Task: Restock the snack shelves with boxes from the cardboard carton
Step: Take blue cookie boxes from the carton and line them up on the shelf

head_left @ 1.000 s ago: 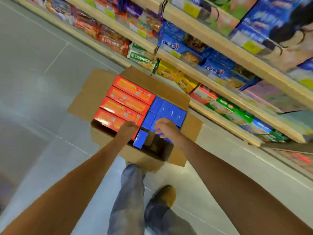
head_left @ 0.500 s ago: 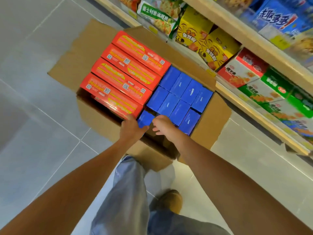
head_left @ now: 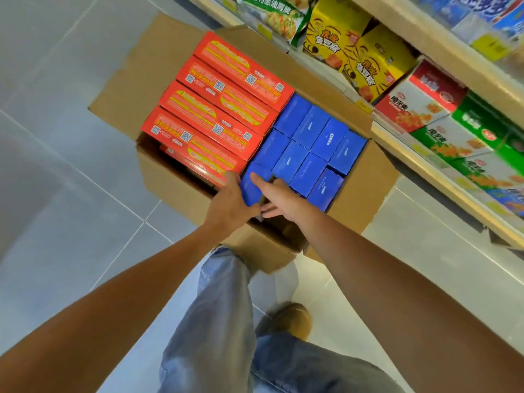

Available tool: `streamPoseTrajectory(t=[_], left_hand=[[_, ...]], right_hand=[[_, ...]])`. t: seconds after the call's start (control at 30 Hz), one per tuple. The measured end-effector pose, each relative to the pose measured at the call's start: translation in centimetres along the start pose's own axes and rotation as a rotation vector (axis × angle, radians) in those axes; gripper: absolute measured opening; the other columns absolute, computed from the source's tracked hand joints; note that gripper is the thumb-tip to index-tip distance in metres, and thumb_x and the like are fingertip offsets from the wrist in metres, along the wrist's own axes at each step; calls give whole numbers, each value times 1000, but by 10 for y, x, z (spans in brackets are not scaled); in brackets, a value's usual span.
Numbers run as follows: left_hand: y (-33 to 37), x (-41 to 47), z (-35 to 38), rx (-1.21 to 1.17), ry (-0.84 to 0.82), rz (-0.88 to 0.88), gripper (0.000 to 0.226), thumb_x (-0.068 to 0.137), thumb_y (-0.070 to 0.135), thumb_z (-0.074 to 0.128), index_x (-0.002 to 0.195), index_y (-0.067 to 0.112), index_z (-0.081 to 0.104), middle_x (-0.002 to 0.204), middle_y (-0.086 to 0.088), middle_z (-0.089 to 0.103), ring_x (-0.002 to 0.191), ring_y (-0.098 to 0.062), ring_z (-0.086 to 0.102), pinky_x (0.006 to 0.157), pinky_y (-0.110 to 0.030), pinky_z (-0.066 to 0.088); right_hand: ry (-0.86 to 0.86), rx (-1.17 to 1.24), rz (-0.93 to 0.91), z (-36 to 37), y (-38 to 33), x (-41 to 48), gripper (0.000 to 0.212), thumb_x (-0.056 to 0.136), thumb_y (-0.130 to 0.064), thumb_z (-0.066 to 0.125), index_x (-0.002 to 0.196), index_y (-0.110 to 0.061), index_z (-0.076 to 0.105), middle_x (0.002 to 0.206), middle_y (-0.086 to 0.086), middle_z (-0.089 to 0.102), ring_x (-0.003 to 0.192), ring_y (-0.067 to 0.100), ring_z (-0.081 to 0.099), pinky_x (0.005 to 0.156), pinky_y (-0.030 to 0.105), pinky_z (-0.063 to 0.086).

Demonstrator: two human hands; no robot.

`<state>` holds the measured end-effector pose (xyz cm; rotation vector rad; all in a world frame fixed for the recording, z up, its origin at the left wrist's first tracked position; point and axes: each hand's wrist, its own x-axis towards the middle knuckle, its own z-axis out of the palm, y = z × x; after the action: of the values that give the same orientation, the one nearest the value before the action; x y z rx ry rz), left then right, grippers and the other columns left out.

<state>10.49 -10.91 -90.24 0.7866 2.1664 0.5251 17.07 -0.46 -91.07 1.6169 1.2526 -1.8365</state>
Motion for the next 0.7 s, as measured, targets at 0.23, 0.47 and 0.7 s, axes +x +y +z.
streamPoseTrajectory(t=[0.23,0.47,0.7], left_hand=[[81,-35,-54,-361,-353,90,31,90,4,54,105,19,31,97,-2,55,82,-11,52,70,-22,42],[184,-43,-132,-354,-134,98,27,87,-12,39,102,8,49,82,4,52,84,-18,57,74,-24,43],[325,-86,-236,-105,-435,293,64,93,8,55,147,17,23,153,-3,24,140,-22,29,108,-36,35]], right_hand=[[225,-64,-67,-68,-25,-97,58,79,-40,65,123,-13,41,110,5,57,97,23,63,81,41,57],[237,-182,-237,-125,-75,-223,25,84,-35,61,97,-20,47,87,2,54,82,21,57,68,34,44],[225,-326,-371,-181,-147,-372,63,83,-37,67,137,-17,41,133,5,50,119,26,54,98,44,46]])
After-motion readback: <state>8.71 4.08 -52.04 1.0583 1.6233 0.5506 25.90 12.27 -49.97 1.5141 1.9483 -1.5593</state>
